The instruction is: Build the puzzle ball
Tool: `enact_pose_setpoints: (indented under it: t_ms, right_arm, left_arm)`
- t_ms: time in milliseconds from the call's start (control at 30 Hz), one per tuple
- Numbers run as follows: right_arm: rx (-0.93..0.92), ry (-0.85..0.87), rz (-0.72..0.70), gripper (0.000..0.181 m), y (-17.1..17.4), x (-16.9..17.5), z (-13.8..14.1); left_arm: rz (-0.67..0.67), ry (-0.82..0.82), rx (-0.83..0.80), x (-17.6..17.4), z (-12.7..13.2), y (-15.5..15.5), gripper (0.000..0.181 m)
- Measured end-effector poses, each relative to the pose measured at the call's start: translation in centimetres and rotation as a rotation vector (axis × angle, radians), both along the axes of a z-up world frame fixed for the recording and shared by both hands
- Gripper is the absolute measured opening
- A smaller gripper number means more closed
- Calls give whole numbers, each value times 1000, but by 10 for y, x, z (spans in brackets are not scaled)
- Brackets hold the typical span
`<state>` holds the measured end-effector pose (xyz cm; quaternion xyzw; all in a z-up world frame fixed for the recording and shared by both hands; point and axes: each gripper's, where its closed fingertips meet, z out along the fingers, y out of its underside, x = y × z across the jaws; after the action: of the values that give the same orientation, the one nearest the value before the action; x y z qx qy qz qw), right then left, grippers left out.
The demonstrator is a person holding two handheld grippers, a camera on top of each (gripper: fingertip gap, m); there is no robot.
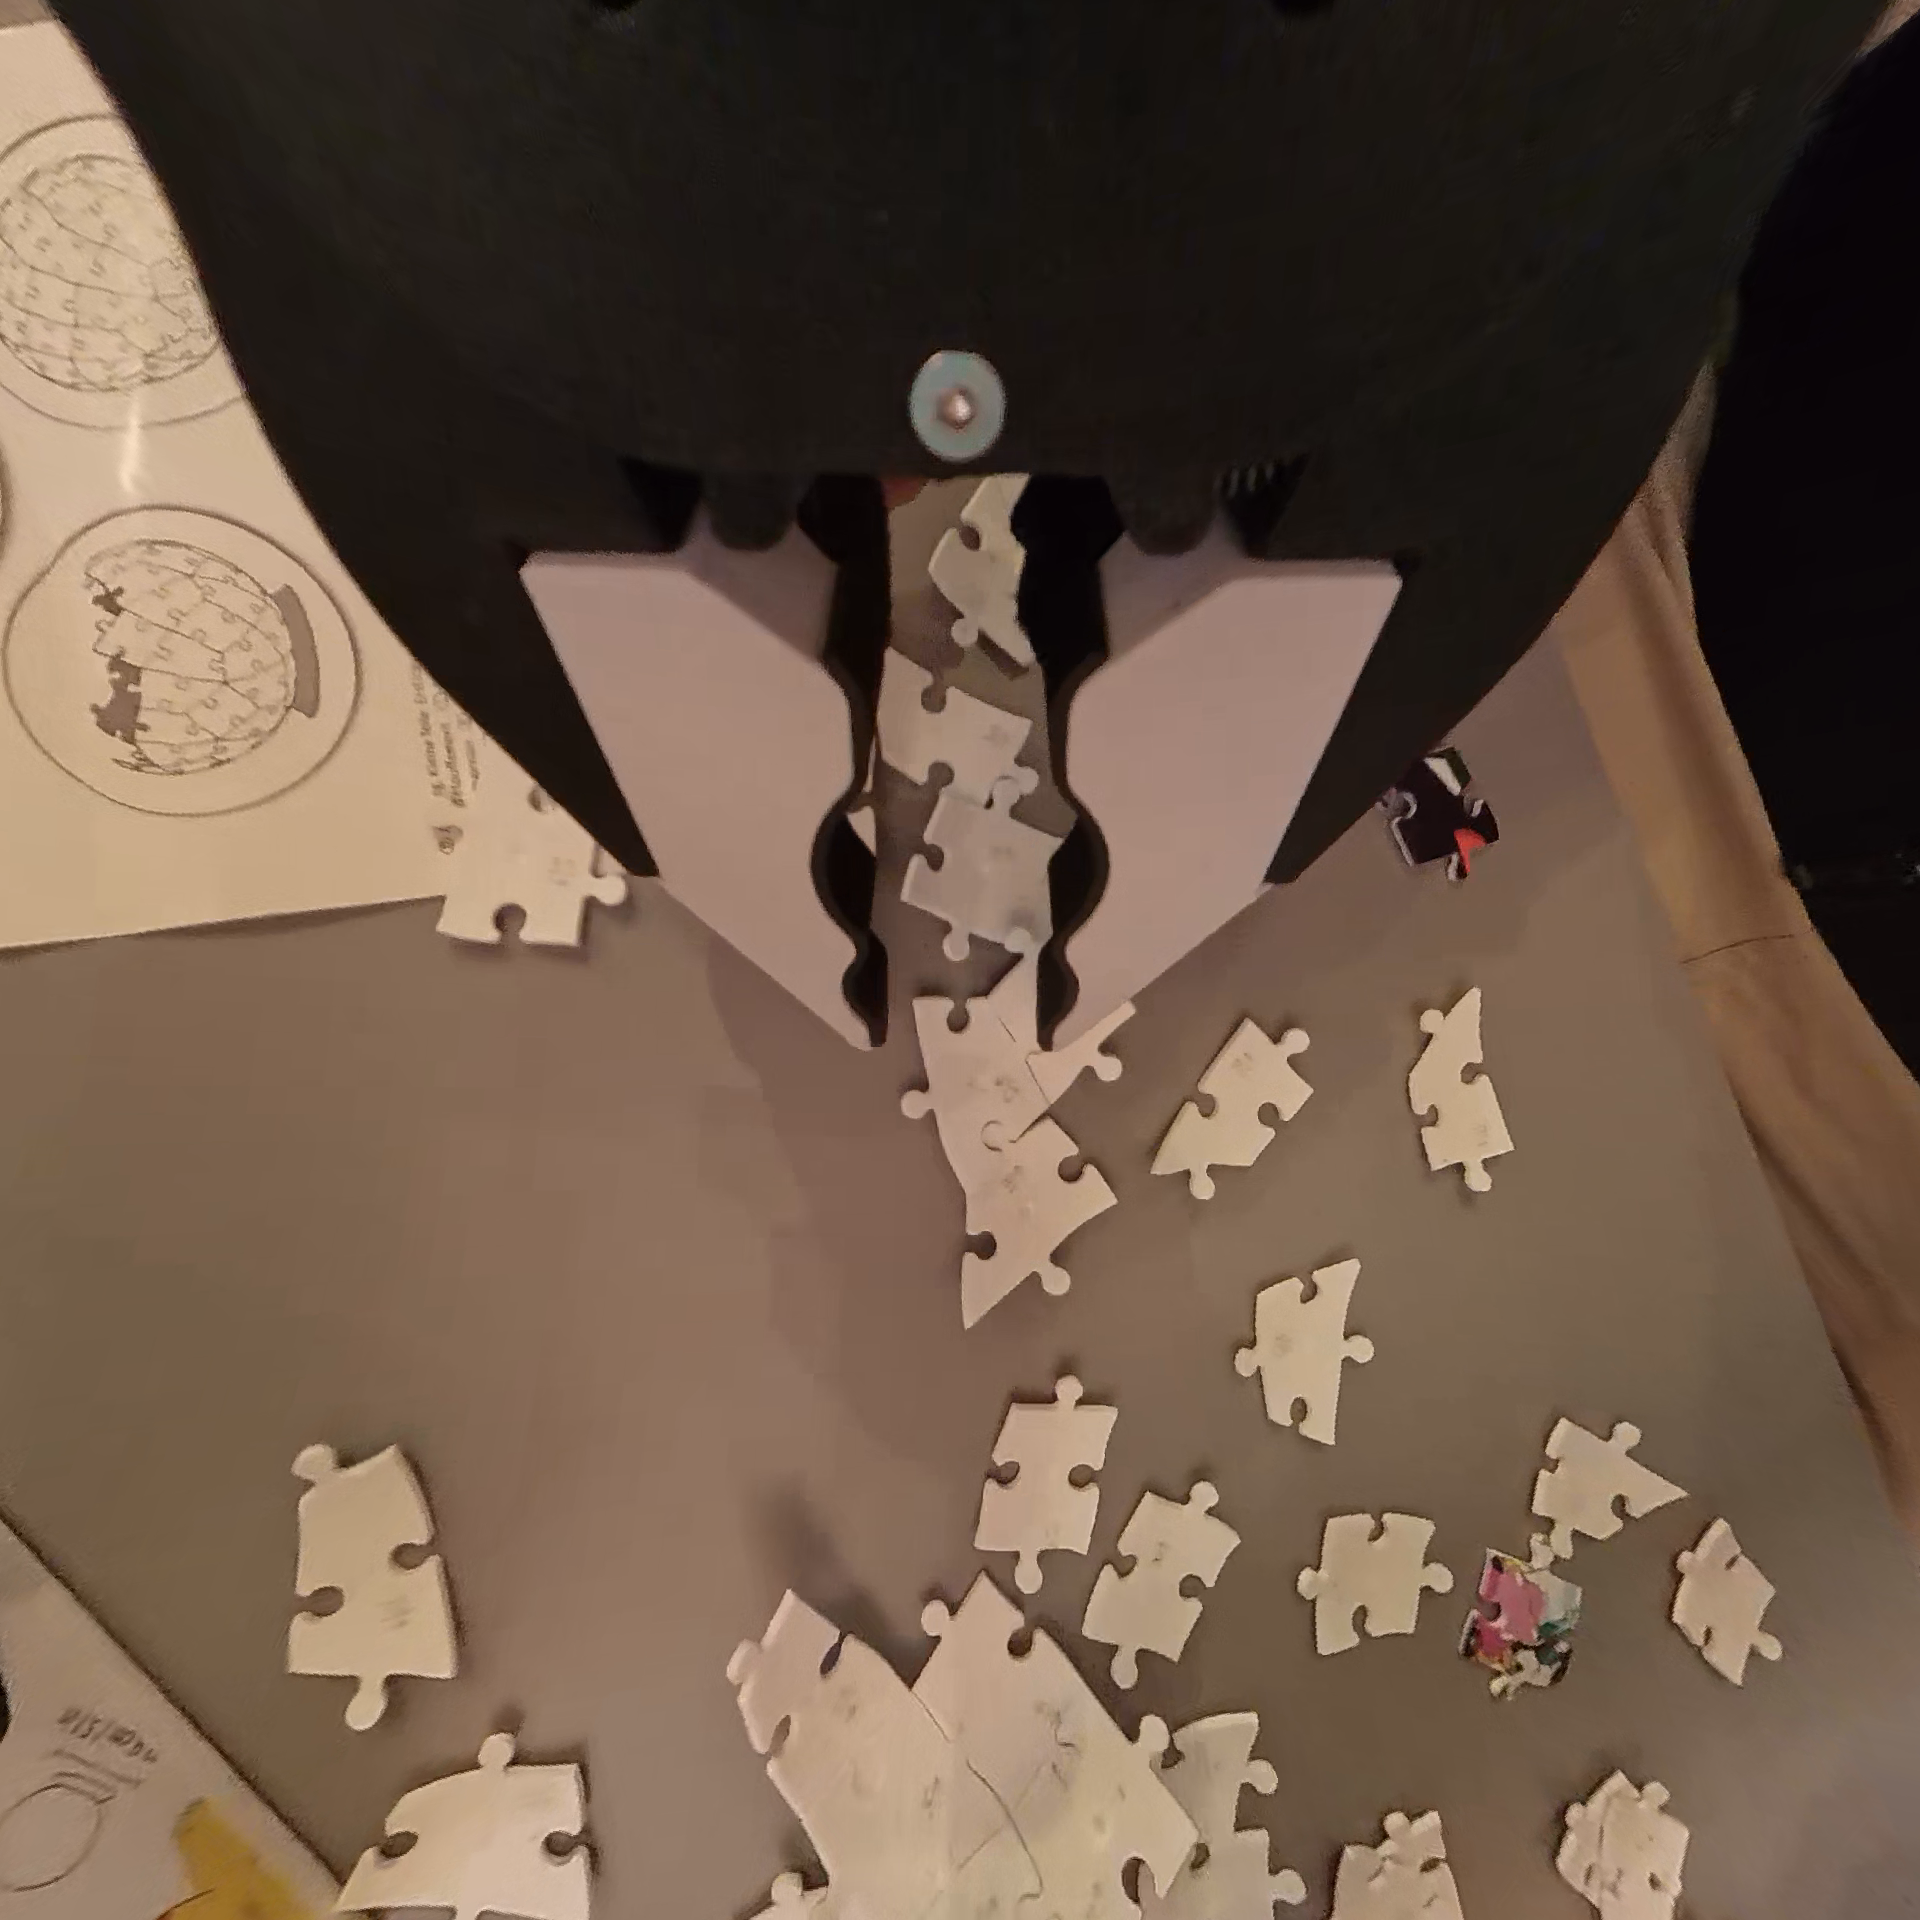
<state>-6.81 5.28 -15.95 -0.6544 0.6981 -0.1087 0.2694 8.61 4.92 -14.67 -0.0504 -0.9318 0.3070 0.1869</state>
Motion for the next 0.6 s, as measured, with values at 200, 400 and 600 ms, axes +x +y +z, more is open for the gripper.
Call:
enact_pose_setpoints:
  t_ms: [200,400,600]
  right_arm:
    - [-74,-25,48,29,4,24,0]
    - [-88,7,100,20,13,38,-11]
    - [-54,-24,66,5,12,41,-9]
  left_arm:
    - [7,15,-17,0,1,4,2]
    - [8,24,-26,-1,1,7,2]
    - [10,25,-33,-1,2,6,2]
